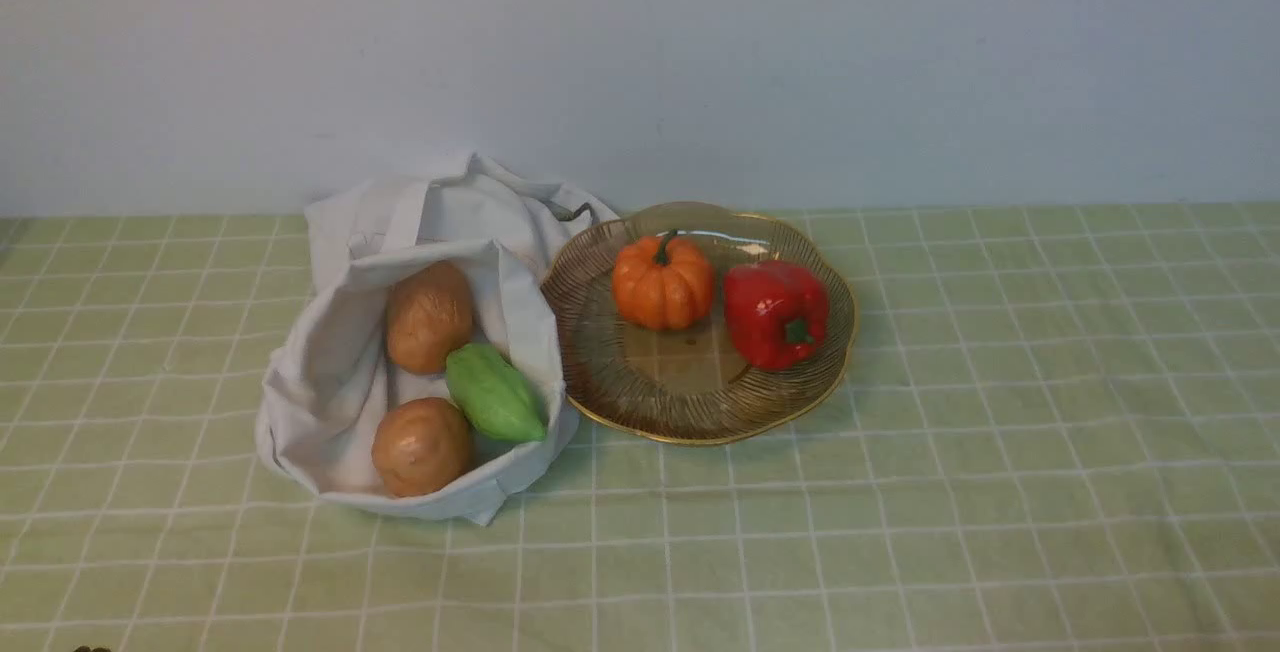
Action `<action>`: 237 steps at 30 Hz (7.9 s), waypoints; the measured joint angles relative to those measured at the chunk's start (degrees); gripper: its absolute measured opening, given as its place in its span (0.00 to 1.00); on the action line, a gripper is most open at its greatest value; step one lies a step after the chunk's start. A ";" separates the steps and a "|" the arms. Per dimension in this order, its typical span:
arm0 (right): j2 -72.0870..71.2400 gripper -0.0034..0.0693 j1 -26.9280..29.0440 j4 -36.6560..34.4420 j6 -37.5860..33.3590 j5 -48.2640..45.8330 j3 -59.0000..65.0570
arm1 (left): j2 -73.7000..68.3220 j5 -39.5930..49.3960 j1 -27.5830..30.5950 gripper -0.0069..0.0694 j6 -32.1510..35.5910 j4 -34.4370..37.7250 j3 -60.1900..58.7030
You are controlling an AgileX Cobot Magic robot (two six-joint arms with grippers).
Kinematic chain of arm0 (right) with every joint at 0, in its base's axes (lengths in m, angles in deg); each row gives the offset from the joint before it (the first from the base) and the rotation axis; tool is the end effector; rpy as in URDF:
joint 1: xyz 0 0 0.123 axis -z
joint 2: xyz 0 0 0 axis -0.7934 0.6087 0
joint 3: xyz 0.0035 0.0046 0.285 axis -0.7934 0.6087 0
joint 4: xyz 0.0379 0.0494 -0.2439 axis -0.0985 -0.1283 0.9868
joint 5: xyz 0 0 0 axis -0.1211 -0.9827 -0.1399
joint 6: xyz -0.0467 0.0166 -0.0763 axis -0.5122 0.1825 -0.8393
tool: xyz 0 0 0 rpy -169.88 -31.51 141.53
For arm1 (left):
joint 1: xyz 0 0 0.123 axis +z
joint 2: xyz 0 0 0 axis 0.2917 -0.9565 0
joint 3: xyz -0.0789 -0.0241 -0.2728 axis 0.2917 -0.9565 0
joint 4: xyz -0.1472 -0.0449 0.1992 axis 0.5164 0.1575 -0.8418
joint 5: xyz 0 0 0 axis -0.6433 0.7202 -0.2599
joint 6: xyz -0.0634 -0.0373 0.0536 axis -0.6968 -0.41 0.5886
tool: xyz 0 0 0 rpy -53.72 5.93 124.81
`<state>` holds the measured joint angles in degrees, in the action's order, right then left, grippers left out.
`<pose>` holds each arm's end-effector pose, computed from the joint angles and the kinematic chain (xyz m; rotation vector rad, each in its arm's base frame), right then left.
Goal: Take vegetables from bag on green coffee tablecloth place on plate.
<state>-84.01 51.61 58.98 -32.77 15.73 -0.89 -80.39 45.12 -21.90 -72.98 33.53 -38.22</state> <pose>0.0527 0.0013 0.1724 -0.0354 1.8639 0.0032 0.0519 -0.0074 0.1705 0.1222 1.8795 -0.0739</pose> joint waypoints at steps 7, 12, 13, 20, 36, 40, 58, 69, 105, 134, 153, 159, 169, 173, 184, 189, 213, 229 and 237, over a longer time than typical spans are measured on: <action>0.00 0.03 0.00 0.00 0.00 0.00 0.00 | 0.00 0.00 0.00 0.08 0.00 0.00 0.00; 0.00 0.03 0.00 0.00 0.00 0.00 0.00 | 0.00 0.00 0.00 0.08 0.05 0.00 0.00; 0.00 0.03 0.00 0.00 0.00 0.00 0.00 | 0.00 0.00 0.00 0.08 0.05 -0.14 0.00; 0.00 0.03 0.00 0.00 0.00 0.00 0.00 | 0.00 -0.70 0.00 0.08 0.57 -2.39 -0.04; 0.00 0.03 0.00 0.00 0.00 0.00 0.00 | 0.00 -1.19 0.00 0.08 -20.85 32.16 -0.17; 0.00 0.03 0.00 0.00 0.00 0.00 0.00 | 0.00 -1.45 0.00 0.08 -23.87 43.64 -0.17; 0.00 0.03 0.00 0.00 0.00 0.00 0.00 | -15.21 14.53 0.02 0.08 -7.64 30.64 21.47; 0.00 0.03 0.00 0.00 0.00 0.00 0.00 | -58.84 44.84 0.02 0.08 -5.92 9.46 48.67; 0.00 0.03 0.00 0.00 0.00 0.00 0.00 | -105.18 23.30 -10.01 0.77 -8.08 5.16 68.98; 0.00 0.03 0.00 0.00 0.00 0.00 0.00 | -97.32 37.97 -16.22 0.68 -0.02 17.24 88.17; 0.00 0.03 0.00 0.00 0.00 0.00 0.00 | -117.37 16.62 -20.44 0.71 -4.63 22.97 88.20; 0.00 0.03 0.00 0.00 0.00 0.00 0.00 | -117.56 16.62 -20.44 0.86 0.56 28.25 88.20; 0.00 0.03 0.00 0.00 0.00 0.00 0.00 | -108.32 23.02 -18.96 0.72 7.37 30.42 88.20; 0.00 0.03 0.00 0.00 0.00 0.00 0.00 | -97.10 29.40 -16.37 0.39 10.03 28.37 88.27; 0.00 0.03 0.00 0.00 0.00 0.00 0.00 | -66.69 48.76 -14.15 0.08 9.36 12.09 85.89; 0.00 0.03 0.00 0.00 0.00 0.00 0.00 | -48.84 45.96 -14.08 0.08 5.97 10.84 73.99; 0.00 0.03 0.00 0.00 0.00 0.00 0.00 | -9.48 7.72 -14.08 0.08 0.78 13.01 28.82; 0.00 0.03 0.00 0.00 0.00 0.00 0.00 | -9.48 4.58 -13.19 0.08 0.20 7.58 23.34; 0.00 0.03 0.00 0.00 0.00 0.00 0.00 | -1.31 -2.79 -0.77 0.08 -0.15 4.42 5.75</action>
<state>-84.01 51.61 58.98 -32.77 15.73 -0.89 -81.69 42.33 -22.68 -73.13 37.94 -32.48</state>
